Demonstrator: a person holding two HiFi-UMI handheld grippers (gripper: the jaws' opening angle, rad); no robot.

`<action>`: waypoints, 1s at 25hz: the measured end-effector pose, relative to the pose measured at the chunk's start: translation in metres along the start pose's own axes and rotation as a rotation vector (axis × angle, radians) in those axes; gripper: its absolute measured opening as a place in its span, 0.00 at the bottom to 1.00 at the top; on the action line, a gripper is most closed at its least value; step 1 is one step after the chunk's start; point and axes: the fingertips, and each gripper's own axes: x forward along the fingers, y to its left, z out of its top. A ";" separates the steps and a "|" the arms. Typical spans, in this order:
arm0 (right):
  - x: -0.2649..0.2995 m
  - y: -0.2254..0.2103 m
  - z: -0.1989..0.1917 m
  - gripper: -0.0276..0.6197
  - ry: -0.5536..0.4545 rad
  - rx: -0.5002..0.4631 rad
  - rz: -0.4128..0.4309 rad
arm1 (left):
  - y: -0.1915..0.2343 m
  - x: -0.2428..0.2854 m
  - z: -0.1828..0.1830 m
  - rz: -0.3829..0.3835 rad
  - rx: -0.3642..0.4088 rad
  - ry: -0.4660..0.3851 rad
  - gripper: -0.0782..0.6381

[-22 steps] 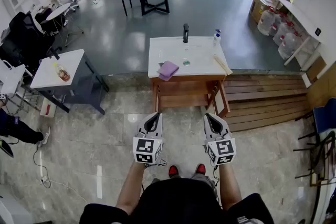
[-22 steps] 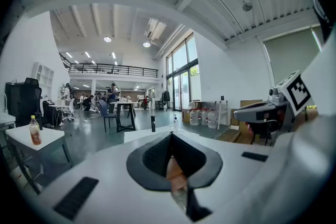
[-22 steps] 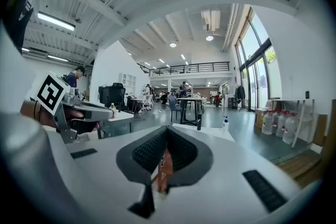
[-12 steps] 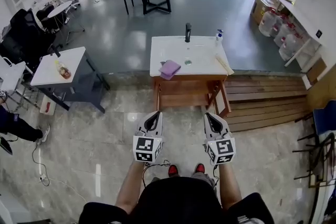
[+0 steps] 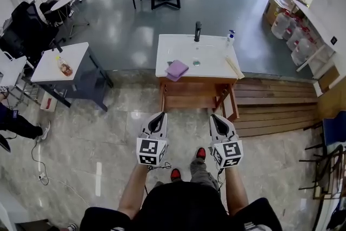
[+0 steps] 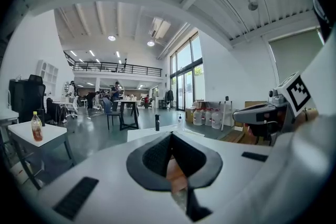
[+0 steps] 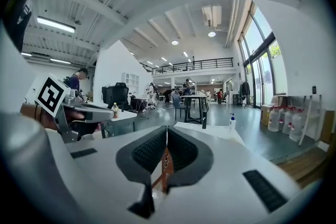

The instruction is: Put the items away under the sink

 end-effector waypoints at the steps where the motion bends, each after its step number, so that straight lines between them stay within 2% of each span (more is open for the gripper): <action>1: 0.007 -0.003 -0.001 0.09 0.001 0.001 0.007 | 0.002 0.006 -0.001 0.004 0.001 0.003 0.12; 4: 0.033 -0.015 -0.002 0.09 0.002 -0.010 0.030 | 0.010 0.028 -0.003 0.022 -0.003 0.009 0.12; 17: 0.170 -0.066 -0.018 0.09 0.066 0.001 0.213 | 0.057 0.138 -0.010 0.188 -0.057 0.067 0.12; 25: 0.240 -0.087 -0.044 0.09 0.110 0.034 0.324 | 0.080 0.195 -0.029 0.260 -0.069 0.109 0.12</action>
